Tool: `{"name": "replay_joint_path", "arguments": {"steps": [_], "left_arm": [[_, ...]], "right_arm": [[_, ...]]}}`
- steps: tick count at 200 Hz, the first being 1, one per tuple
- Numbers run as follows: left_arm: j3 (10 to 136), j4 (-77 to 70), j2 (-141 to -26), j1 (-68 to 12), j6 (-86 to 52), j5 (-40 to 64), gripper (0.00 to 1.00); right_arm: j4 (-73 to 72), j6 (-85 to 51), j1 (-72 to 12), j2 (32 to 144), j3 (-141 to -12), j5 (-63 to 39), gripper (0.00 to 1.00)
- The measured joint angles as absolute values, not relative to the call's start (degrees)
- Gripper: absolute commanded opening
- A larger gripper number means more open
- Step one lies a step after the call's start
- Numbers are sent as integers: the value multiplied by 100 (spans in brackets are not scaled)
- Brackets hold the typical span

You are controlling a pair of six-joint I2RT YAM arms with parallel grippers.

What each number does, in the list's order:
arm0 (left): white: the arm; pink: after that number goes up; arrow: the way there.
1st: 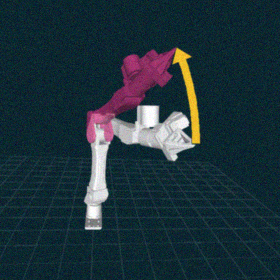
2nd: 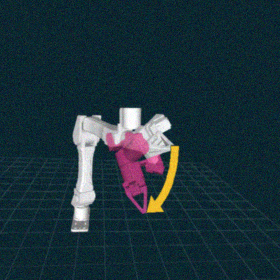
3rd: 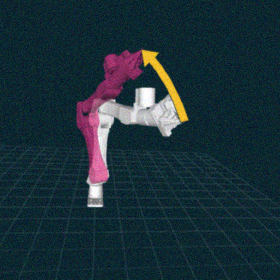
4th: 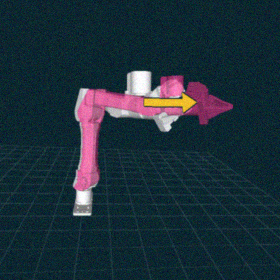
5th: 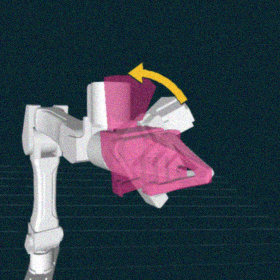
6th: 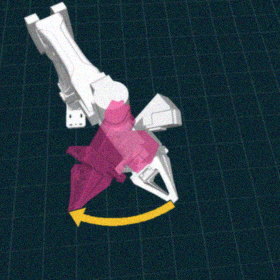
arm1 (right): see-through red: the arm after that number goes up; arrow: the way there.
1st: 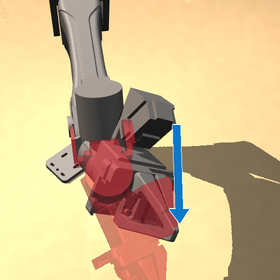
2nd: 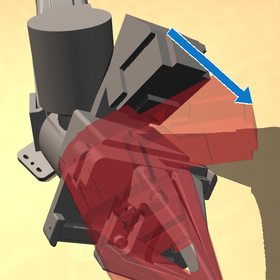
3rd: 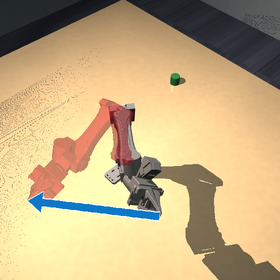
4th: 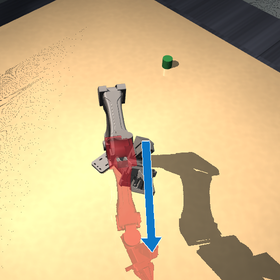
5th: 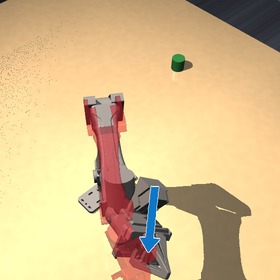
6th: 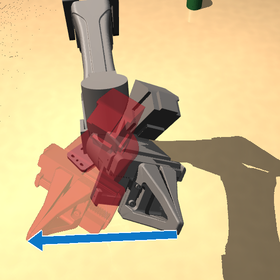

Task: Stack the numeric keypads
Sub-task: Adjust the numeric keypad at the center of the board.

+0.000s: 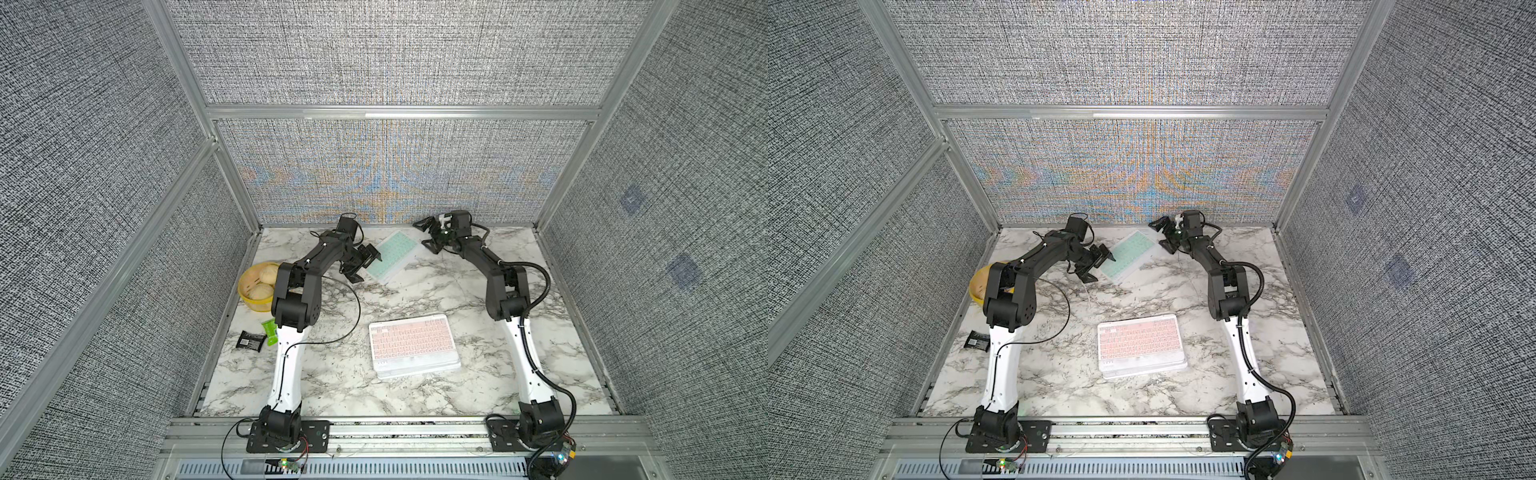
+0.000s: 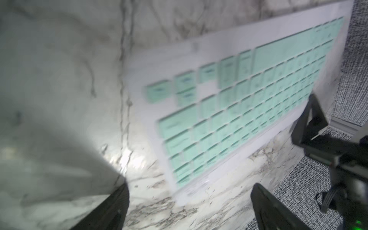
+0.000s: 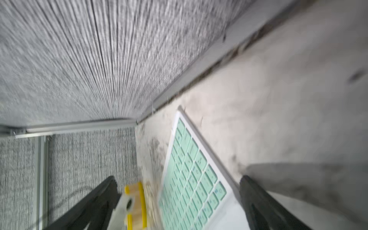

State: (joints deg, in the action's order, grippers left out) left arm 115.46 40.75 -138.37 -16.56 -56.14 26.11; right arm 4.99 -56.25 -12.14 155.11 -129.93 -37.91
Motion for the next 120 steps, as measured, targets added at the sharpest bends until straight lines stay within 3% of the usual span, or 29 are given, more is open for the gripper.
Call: {"name": "replay_joint_path", "arguments": {"steps": [26, 55, 120], "left_arm": [[12204, 4438, -14191, -1562, -5588, 2558, 97], [12016, 4340, -14088, -1566, -5336, 2536, 97], [11336, 4075, -13677, -1540, -4386, 2558, 97]], "right_arm": [[532, -5087, -1205, 14470, -11345, -3883, 99], [445, -4762, -1212, 13574, -9913, -3889, 99], [156, -4770, -1343, 12783, -8646, -3785, 99]]}}
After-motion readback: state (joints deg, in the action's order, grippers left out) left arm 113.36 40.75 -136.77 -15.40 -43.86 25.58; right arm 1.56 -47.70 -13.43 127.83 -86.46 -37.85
